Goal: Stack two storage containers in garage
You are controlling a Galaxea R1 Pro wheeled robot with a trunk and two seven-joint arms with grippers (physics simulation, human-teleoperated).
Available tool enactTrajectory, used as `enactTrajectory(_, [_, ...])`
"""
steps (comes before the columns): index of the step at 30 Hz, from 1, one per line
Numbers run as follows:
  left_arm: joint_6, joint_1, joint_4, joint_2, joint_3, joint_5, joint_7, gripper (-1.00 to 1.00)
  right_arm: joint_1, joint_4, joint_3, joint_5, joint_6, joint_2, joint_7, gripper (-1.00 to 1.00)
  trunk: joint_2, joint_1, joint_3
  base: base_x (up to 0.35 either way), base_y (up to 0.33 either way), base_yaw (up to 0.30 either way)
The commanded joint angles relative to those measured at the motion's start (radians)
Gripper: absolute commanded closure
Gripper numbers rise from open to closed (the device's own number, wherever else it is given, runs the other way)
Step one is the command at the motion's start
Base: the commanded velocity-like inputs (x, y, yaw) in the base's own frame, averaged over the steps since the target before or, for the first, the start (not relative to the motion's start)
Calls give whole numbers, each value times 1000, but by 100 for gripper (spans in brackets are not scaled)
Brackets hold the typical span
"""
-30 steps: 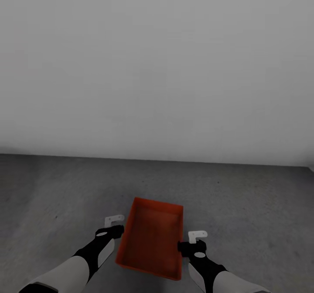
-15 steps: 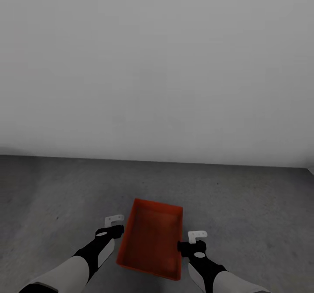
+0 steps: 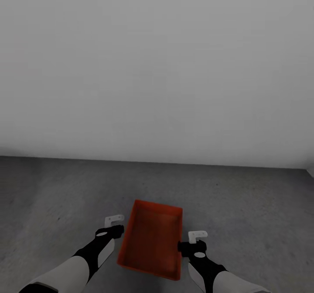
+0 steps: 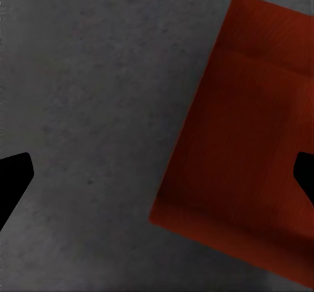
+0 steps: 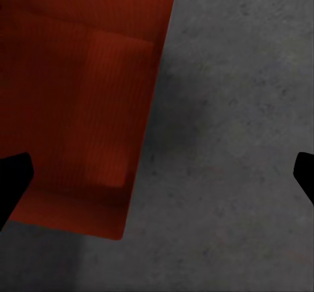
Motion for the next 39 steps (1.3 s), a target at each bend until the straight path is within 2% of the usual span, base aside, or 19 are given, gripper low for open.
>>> enactTrajectory(1, [5,0,-2,1,-9,7,7,-100,-1,1,7,-4,-3,0,-5,-100,7,-4,3,0,0,0])
enactTrajectory(39, [5,0,1,1,-9,8,7,-100,-1,1,7,-5,-1,2,-5,-100,273,-150,122,0,0,0])
